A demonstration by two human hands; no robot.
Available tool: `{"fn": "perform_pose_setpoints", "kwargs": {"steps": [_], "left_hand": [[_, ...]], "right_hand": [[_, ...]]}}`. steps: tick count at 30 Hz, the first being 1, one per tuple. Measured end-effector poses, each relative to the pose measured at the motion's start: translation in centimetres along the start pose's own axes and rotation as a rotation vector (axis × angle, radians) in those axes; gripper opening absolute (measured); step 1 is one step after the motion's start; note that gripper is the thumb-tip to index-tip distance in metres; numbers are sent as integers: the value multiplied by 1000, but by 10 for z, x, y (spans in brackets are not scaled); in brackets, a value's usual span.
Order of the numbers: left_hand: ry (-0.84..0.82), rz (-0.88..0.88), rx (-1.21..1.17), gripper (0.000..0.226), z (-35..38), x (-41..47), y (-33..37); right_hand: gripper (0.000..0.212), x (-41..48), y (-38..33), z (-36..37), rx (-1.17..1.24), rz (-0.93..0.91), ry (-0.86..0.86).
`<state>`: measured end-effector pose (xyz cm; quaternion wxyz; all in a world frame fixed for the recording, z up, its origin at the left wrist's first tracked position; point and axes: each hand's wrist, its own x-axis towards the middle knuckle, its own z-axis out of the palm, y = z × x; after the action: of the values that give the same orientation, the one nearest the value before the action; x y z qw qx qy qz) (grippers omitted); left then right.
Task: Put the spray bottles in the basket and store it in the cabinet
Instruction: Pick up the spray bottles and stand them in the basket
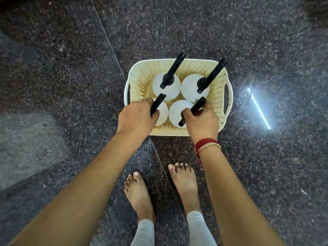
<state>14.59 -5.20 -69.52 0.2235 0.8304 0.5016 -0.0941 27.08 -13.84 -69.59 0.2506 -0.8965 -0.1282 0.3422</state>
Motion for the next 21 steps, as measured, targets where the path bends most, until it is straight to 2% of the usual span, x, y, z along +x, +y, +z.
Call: {"fn": "perform_pose_setpoints", "kwargs": {"steps": [3,5,9,13,15,18,21], "left_hand": [[-22,28,22,23,-2,1,1],[-99,77,35,21,-7,5,-1],[-249,392,261,31,-18,14,-6],[-241,722,457,37,-25,18,-14],[-222,819,508,36,-27,20,-20],[-178,814,434,34,-28,18,-26],[-117,666,257,49,-23,7,-32]], "right_hand": [[31,1,-2,1,1,1,-23],[33,1,-3,2,-4,-1,-35],[28,1,-3,2,12,-4,-32],[21,1,-5,1,24,0,-43],[22,1,-6,1,43,12,-52],[23,-1,-7,2,54,19,-52],[21,-3,-9,2,72,32,-56]]}}
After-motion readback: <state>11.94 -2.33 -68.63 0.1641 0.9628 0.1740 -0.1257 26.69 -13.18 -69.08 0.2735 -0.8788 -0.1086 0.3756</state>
